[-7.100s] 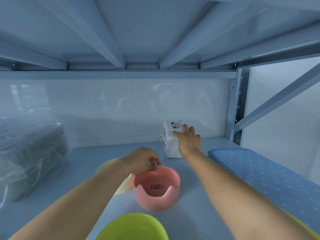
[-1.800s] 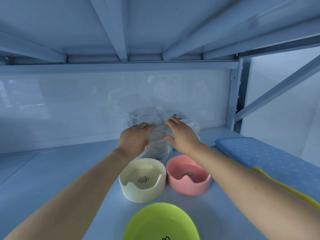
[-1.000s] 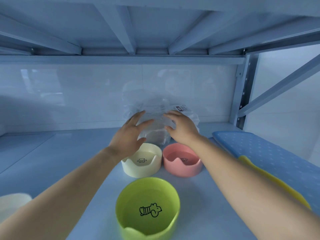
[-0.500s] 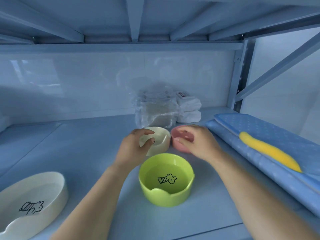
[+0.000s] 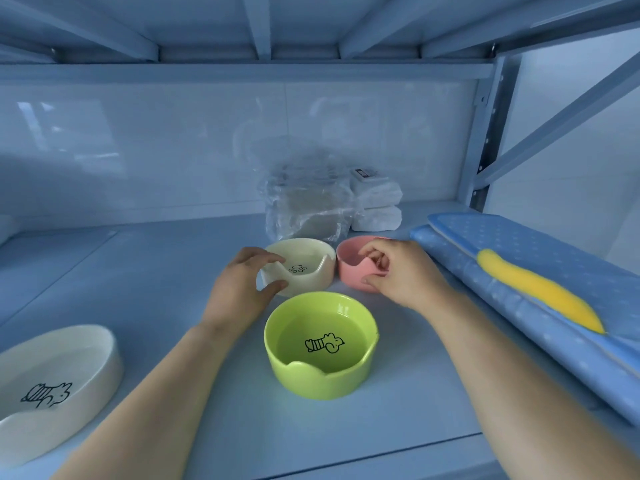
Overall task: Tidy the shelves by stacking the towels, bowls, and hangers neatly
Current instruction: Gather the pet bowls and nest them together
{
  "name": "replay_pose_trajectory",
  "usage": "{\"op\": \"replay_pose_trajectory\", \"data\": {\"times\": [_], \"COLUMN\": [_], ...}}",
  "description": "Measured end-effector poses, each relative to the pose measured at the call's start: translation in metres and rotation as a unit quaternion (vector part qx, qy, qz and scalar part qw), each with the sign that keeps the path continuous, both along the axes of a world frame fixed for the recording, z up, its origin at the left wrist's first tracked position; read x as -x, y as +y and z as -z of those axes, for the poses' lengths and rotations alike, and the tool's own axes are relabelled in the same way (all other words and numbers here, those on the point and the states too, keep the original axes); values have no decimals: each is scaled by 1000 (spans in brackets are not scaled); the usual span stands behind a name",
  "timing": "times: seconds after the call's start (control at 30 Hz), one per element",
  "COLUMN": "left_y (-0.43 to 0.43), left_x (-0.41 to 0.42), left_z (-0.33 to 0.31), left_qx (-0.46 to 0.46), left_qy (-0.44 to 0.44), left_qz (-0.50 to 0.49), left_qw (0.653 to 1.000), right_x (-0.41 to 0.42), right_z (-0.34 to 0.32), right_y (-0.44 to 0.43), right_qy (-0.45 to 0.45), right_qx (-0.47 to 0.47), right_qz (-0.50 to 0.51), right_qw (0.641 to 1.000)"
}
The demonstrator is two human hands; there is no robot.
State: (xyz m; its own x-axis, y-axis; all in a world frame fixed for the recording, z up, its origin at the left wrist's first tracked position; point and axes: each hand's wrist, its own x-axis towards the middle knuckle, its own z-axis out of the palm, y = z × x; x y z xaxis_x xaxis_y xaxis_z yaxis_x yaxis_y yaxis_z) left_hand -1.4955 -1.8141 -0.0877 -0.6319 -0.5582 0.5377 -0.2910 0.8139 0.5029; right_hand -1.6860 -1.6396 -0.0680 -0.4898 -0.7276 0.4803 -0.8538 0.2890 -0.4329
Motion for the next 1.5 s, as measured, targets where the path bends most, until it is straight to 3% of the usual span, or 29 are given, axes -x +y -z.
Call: {"op": "replay_pose_trajectory", "data": {"times": [0.23,0.57,0.83,1.0,1.3,1.4,1.5], "left_y": [-2,3,6,11,9,8,5], "left_x": [7,9,11,22,23,19,14], "left_z": [2,6,6,-3,3,5,1], "left_qx": [-62,-65,-37,26,-116,-76,-23], "left_qy": [19,27,13,-30,28,-6,-22], "left_qz": [8,61,53,33,54,68,65], "left_qw": [998,996,998,999,991,995,997], "right_x": [4,9,7,10,8,0,-1], "right_z": [0,-7,-9,-9,-12,-11,-16], "right_y": [0,1,0,8,10,7,10], "right_qy": [-30,-42,-48,-74,-62,-1,-28], "right_qx": [11,4,4,18,-12,-11,24], "right_qz": [-2,20,19,23,28,8,-30], "right_qw": [999,999,999,997,998,1000,999]}}
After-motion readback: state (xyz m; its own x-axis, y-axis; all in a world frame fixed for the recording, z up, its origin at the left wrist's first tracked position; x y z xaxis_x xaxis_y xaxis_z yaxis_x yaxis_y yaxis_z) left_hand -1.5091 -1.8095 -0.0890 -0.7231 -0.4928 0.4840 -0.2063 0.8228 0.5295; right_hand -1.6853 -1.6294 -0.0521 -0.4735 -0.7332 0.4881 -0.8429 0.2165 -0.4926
